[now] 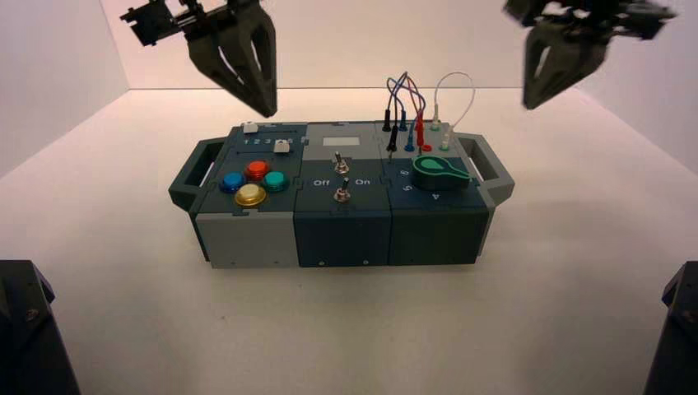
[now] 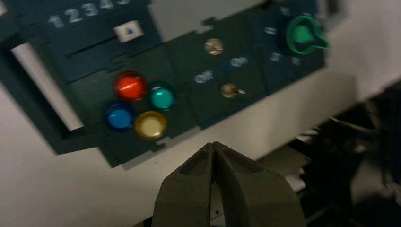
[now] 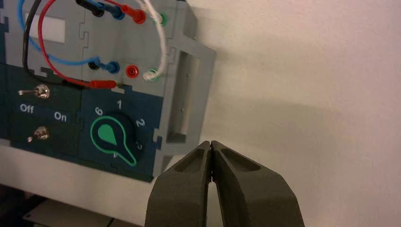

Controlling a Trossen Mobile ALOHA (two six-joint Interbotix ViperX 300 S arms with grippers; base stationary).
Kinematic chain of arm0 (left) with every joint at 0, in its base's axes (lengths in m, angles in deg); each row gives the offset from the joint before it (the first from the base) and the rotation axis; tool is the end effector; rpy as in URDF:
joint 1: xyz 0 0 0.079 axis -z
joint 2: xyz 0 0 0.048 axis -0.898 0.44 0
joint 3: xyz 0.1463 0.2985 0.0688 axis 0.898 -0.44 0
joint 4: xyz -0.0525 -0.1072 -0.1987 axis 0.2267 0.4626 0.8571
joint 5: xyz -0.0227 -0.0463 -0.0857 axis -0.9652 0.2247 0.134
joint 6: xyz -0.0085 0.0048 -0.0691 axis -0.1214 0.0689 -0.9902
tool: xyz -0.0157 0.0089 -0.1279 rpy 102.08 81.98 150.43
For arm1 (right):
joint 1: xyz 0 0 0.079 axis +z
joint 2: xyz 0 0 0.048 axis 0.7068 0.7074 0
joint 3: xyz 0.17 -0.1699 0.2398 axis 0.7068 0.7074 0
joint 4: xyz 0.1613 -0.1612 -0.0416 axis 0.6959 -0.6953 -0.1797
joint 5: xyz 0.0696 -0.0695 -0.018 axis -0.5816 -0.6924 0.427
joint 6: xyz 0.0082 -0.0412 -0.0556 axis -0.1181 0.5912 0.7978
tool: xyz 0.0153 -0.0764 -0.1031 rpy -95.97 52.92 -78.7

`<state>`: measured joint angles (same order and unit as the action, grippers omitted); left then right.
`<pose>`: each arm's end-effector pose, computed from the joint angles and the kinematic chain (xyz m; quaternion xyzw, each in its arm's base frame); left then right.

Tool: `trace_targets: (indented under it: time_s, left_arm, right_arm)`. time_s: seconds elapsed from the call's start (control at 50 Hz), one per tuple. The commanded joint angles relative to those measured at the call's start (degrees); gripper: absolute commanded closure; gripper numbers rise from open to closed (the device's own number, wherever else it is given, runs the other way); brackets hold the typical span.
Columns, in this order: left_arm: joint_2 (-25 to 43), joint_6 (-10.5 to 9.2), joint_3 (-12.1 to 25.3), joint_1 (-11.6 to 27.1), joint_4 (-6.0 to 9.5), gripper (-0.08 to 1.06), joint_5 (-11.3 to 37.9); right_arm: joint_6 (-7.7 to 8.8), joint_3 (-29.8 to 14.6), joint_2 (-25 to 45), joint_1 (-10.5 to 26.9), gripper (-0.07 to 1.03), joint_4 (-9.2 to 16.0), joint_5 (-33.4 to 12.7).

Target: Flip the bottom switch off with the left gripper.

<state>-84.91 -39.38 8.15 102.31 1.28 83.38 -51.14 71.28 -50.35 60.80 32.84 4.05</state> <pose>0.2042 -0.2175 0.1190 0.0068 0.6637 -0.2157 0.7162 0.2793 0.0976 0.0994 -0.0235 0.6288 0.1136 0.7689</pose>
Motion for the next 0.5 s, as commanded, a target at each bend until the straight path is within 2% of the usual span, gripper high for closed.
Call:
trace_targets:
  time_s: [0.02, 0.22, 0.3, 0.5]
  left_arm:
    - [0.0, -3.34, 2.2, 2.2, -3.43, 1.01, -0.35]
    - [0.18, -5.01, 2.9, 3.69, -3.6, 1.01, -1.14]
    - [0.62, -5.54, 2.99, 4.04, -3.6, 1.01, -1.93]
    - [2.64, -5.45, 4.92, 4.13, -3.43, 1.01, -1.67]
  right_arm:
    - [-1.49, -2.72, 2.72, 2.37, 0.98, -1.14, 1.23]
    - [-4.04, -2.99, 5.62, 3.16, 0.98, -2.55, 4.48]
    - [-4.13, -3.25, 7.03, 3.16, 0.98, -2.55, 5.54]
    - [-3.69, -4.75, 11.87, 3.69, 0.98, -2.55, 6.24]
